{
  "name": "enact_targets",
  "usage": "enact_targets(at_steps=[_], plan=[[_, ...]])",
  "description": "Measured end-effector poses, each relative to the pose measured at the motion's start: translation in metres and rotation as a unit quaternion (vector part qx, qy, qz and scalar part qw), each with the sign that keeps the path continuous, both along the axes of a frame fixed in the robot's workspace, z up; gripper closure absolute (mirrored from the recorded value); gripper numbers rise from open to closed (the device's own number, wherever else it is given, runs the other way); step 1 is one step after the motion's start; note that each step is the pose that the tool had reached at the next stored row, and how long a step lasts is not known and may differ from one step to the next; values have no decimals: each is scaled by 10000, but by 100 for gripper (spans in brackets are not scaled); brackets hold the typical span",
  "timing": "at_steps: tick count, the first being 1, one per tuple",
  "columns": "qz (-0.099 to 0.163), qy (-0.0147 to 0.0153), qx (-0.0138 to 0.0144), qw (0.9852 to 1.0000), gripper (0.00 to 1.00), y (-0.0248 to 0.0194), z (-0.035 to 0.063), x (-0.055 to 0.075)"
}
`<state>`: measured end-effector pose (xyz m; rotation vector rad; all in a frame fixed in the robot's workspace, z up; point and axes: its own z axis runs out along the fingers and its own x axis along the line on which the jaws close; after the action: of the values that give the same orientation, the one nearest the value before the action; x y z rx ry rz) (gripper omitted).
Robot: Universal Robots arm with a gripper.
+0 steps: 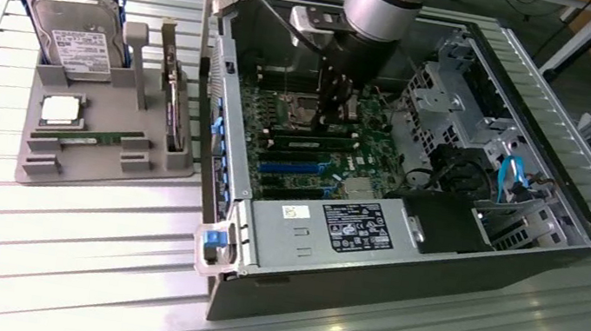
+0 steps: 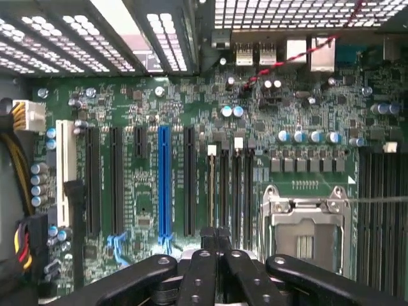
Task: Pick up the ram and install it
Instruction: 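Press down the ram until it locks into place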
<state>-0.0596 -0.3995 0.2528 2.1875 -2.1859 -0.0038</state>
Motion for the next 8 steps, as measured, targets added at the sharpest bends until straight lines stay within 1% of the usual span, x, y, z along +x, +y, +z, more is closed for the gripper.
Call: enact_targets(at_steps=[1,4,6,8], plan=[[0,0,0,10000,90,0,25,29],[-1,0,0,10000,90,0,143,113],[-1,0,0,10000,90,0,237,216],[-4,0,0,10000,90,0,328,368]])
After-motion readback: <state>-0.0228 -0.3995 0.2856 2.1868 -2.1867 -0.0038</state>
